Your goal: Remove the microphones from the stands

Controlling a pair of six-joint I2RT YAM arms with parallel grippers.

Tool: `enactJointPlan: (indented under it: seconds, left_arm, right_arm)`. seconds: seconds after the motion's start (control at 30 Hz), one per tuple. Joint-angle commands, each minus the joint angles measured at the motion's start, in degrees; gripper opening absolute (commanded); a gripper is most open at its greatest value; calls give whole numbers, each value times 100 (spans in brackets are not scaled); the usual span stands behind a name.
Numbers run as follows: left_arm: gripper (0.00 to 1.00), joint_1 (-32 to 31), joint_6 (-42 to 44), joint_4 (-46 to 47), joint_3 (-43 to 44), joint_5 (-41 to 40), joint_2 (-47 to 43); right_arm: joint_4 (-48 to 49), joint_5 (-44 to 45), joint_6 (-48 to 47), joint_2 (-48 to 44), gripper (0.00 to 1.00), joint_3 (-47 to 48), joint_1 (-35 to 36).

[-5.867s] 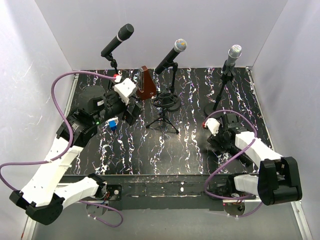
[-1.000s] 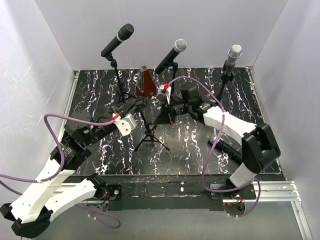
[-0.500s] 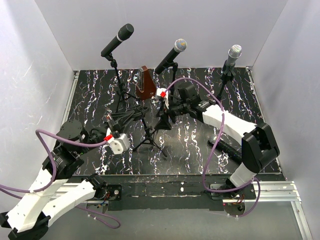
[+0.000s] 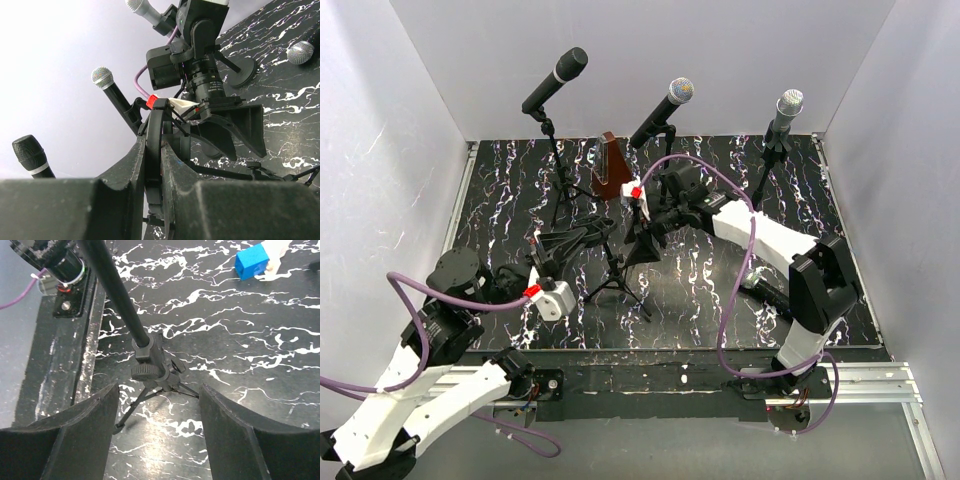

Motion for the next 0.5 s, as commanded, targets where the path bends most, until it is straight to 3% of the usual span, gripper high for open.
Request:
enactJointPlan:
  seconds: [0.0, 0.3, 0.47]
  left_arm:
    - [0, 12, 316, -62, -104, 47, -84]
    - [0, 3, 404, -97, -131, 82, -84]
    - [0, 12, 430, -115, -122, 56, -93]
  right_arm:
    - [17, -347, 543, 176, 70, 332, 77]
    - [263, -426, 1141, 264, 62, 280, 182]
    - [307, -347, 1159, 212, 43, 174, 200]
